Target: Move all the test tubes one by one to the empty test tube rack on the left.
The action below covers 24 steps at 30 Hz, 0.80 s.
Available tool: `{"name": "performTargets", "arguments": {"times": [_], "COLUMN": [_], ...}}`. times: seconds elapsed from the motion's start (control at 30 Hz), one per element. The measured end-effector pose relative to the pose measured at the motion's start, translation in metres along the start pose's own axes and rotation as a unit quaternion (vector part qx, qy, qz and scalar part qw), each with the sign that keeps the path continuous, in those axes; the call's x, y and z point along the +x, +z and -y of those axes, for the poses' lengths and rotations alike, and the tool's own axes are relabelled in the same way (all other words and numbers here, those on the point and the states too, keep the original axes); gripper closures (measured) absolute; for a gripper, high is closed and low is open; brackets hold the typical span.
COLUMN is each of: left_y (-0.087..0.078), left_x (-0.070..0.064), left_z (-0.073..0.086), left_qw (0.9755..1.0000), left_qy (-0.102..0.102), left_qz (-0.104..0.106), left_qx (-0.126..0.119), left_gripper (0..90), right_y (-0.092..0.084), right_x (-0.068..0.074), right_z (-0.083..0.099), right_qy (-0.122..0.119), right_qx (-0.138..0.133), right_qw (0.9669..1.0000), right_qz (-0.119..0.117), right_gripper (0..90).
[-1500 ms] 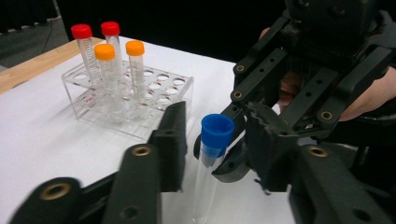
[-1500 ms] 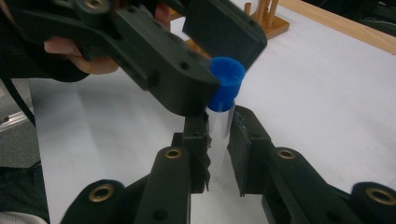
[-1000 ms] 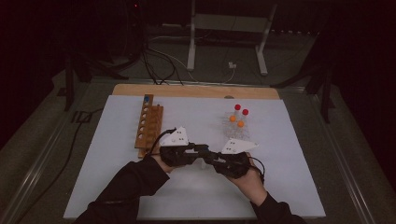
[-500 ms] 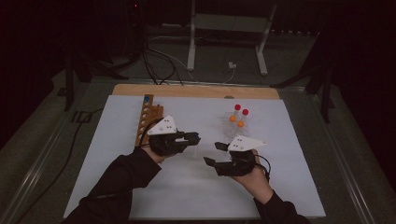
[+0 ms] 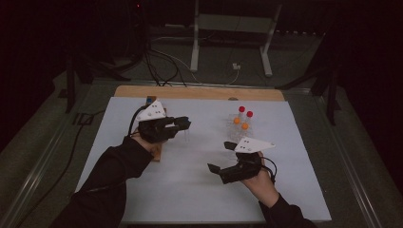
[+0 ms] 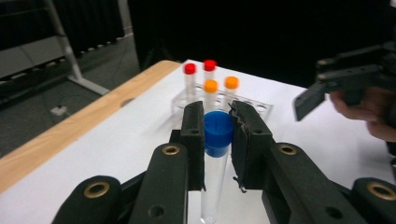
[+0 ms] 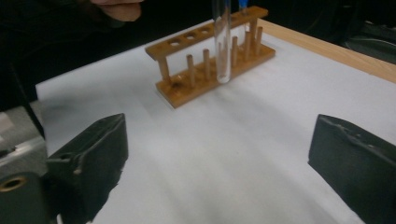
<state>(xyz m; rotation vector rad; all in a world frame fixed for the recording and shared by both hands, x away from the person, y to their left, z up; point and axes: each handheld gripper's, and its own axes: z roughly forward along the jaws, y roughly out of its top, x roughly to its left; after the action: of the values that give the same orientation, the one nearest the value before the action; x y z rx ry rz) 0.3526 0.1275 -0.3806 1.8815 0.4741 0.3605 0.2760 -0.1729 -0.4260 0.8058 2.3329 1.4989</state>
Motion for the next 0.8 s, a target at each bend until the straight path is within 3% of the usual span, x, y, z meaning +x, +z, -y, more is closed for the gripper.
{"name": "performTargets", "arguments": {"times": [0.07,0.37,0.63,0.8], "left_y": [-0.005,-0.028,-0.043,-0.048], "left_x": [0.006,0.038,0.064,0.081], "left_z": [-0.002,-0.001,0.003,0.004], "left_qw": [0.9999,0.9975,0.9933,0.9894], "left_qy": [-0.002,-0.020,-0.030,-0.037], "left_qz": [-0.013,-0.068,-0.112,-0.140], "left_qx": [-0.001,0.000,0.003,0.001], "left_gripper": [77.3,77.3,77.3,77.3], "right_y": [-0.001,-0.001,-0.002,-0.001], "right_x": [-0.001,-0.001,-0.001,0.000], "right_z": [0.000,0.000,0.000,0.000], "right_qy": [0.009,0.008,0.005,0.006], "right_qx": [-0.004,-0.007,-0.011,-0.009], "right_qw": [0.9999,0.9999,0.9999,0.9999], "right_qz": [-0.007,-0.006,0.000,-0.004], "right_gripper": [3.8,2.4,2.4,2.4]}}
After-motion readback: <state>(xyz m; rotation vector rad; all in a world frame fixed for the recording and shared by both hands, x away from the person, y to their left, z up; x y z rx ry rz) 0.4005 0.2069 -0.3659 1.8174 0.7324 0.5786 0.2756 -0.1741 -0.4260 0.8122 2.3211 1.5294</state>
